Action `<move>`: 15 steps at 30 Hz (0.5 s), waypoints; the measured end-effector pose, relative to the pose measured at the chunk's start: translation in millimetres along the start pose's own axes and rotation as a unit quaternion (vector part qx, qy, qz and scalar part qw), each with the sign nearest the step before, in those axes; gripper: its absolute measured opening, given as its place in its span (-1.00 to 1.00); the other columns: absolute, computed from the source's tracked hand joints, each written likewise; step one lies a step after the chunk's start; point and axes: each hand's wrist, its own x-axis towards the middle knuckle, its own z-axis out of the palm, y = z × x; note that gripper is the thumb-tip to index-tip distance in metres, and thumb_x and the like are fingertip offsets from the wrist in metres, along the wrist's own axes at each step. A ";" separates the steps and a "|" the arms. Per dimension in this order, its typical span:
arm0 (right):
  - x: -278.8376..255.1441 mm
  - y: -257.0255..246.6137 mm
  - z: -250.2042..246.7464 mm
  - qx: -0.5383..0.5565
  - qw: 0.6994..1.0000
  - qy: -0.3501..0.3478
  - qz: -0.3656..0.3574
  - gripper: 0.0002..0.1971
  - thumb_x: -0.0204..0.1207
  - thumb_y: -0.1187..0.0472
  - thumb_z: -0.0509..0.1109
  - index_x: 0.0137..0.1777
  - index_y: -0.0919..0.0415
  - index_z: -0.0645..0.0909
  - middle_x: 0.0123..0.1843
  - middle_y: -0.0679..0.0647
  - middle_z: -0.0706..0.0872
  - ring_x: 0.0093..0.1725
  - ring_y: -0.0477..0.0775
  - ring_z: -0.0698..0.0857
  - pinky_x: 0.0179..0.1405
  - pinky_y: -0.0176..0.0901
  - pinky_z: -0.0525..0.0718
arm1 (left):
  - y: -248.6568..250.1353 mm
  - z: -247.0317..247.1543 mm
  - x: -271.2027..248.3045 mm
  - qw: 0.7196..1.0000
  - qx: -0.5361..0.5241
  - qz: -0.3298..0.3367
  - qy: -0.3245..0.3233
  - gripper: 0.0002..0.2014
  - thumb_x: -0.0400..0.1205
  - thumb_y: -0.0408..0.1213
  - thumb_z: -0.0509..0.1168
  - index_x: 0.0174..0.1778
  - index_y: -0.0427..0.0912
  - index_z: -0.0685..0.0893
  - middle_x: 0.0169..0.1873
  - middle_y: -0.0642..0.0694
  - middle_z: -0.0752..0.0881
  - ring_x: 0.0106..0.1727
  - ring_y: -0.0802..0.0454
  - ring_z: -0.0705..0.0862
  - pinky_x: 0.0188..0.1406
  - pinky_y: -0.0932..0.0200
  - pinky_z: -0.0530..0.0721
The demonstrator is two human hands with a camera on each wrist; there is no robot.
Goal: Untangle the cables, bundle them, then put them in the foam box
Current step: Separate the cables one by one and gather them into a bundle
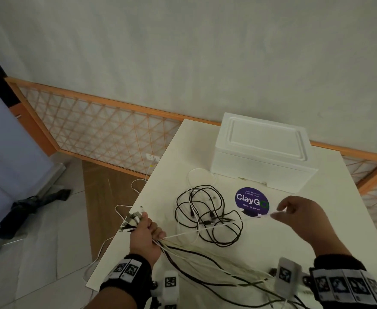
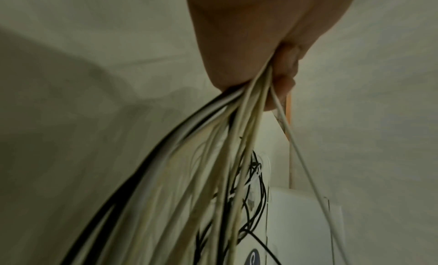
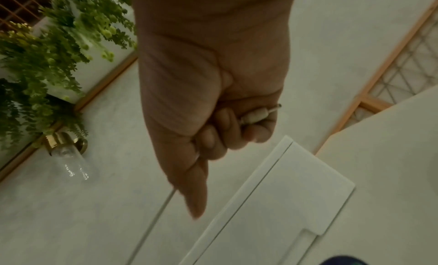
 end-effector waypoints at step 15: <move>-1.7 -13.8 63.6 -0.126 0.952 -0.275 -0.048 -0.80 0.47 0.24 0.39 0.06 0.05 0.71 -0.03 -0.16 0.69 0.01 -0.16 0.67 -0.07 -0.44 0.52 | -13.7 5.5 -0.9 0.993 0.089 -0.076 -0.006 -0.72 0.67 -0.16 0.30 -0.33 -0.15 0.49 -0.58 -0.09 0.55 -0.64 0.09 0.45 -0.51 0.20 0.58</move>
